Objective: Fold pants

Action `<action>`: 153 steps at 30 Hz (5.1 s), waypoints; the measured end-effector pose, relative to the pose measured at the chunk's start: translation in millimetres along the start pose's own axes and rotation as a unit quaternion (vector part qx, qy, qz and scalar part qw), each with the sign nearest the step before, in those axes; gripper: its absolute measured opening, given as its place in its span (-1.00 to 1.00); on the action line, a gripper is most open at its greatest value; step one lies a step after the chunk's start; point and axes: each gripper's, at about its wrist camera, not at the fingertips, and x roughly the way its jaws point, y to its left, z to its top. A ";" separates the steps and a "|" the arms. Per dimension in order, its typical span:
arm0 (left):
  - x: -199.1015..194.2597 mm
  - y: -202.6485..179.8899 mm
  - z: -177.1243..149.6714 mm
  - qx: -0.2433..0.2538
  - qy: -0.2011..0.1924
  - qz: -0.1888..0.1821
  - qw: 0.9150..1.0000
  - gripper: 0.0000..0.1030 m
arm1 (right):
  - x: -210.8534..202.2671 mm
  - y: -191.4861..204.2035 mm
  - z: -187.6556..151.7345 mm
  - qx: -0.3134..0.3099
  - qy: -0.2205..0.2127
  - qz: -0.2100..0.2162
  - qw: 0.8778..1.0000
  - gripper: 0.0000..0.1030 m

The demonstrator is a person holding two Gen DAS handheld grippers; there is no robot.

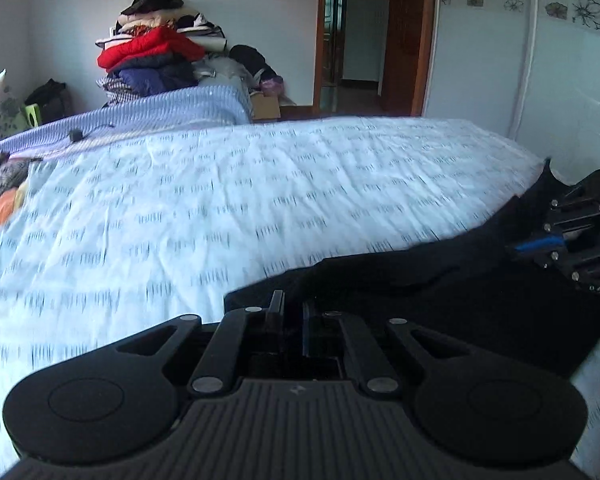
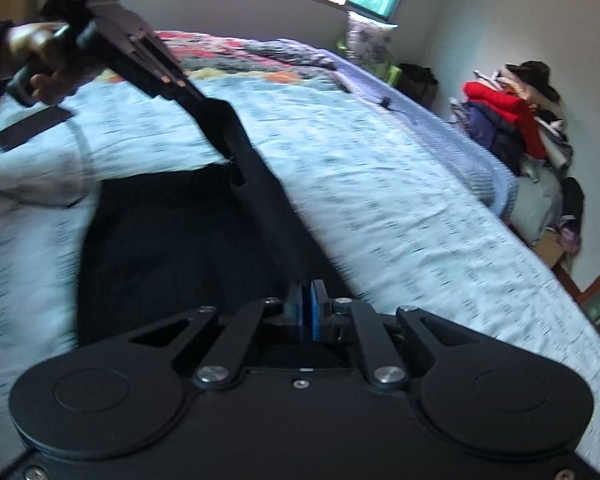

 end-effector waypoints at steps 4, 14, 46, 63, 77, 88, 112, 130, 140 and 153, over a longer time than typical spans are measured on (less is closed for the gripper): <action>-20.9 -17.8 -38.0 0.008 0.020 0.026 0.999 -0.79 | -11.6 44.8 -15.7 -0.029 0.012 0.011 0.999 -0.89; -12.1 -22.9 -87.6 0.003 0.075 0.106 0.992 -0.74 | 5.9 111.3 -33.4 -0.058 0.035 0.014 0.998 -0.89; 58.4 -360.5 -30.6 0.218 -0.021 0.034 0.975 0.96 | -233.8 -128.2 -255.3 0.525 -0.070 -0.274 0.803 0.26; 106.8 -394.1 -32.4 0.270 0.003 0.014 0.963 0.31 | -178.1 -247.7 -366.8 0.726 -0.107 -0.266 0.625 -0.43; 118.1 -403.1 -29.0 0.284 -0.012 -0.012 0.959 0.21 | -242.4 -234.8 -287.9 0.670 -0.211 -0.272 0.657 -0.85; 116.7 -393.2 -13.0 0.222 -0.023 -0.034 0.974 -0.72 | -273.5 -226.0 -252.0 0.618 -0.208 -0.302 0.696 -0.85; 99.9 -384.0 -8.1 0.194 -0.001 -0.068 0.979 -0.72 | -303.2 -190.1 -299.3 0.646 -0.190 -0.307 0.673 -0.85; 94.5 -391.5 -31.7 0.203 0.021 -0.090 0.975 -0.74 | -315.5 -119.0 -379.5 0.717 -0.116 -0.336 0.599 -0.86; 94.3 -395.2 -36.5 0.210 0.021 -0.094 0.973 -0.74 | -308.3 -110.6 -396.0 0.743 -0.118 -0.309 0.582 -0.36; 108.2 -409.8 -38.3 0.258 -0.004 -0.043 0.965 -0.33 | -272.2 -127.1 -397.5 0.763 -0.105 -0.300 0.563 -0.14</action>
